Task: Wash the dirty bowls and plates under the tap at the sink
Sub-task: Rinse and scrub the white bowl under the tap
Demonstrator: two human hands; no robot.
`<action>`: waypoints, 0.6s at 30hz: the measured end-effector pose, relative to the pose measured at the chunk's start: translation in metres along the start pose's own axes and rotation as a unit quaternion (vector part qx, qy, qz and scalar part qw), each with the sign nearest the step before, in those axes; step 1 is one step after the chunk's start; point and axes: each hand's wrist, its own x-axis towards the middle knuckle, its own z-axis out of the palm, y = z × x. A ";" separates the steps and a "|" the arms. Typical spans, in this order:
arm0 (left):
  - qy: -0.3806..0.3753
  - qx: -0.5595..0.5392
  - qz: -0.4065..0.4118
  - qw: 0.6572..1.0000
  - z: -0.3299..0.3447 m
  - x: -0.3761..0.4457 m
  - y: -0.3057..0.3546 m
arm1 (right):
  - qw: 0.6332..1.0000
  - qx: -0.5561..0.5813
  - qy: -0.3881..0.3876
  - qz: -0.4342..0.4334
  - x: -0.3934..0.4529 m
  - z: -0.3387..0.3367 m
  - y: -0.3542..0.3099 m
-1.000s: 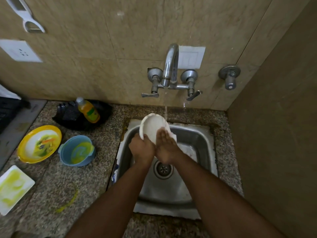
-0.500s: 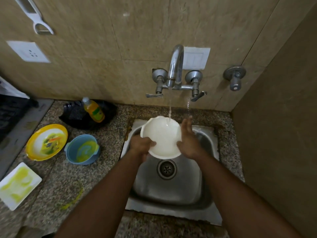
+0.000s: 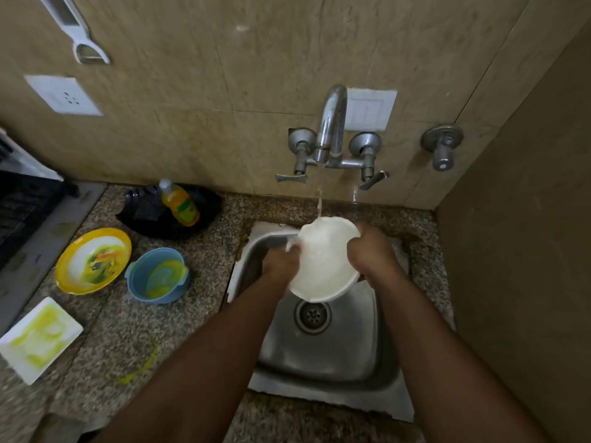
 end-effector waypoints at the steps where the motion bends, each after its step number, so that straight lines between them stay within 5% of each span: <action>1: -0.019 -0.035 -0.015 0.999 0.007 0.011 -0.001 | 0.999 0.004 0.013 -0.030 -0.003 -0.003 -0.001; 5: -0.170 -0.238 -0.164 0.942 0.001 -0.034 0.043 | 0.991 0.015 0.054 -0.123 -0.015 -0.005 0.006; 9: -0.237 -0.332 -0.238 0.882 -0.018 -0.039 0.058 | 0.974 0.008 0.092 -0.205 -0.025 0.004 0.028; 14: -0.197 -0.383 -0.181 0.884 -0.028 -0.031 0.062 | 0.950 0.021 0.080 -0.301 -0.044 0.008 0.043; 18: -0.126 -0.424 -0.121 0.889 -0.035 -0.034 0.069 | 0.956 0.073 0.062 -0.276 -0.039 0.015 0.056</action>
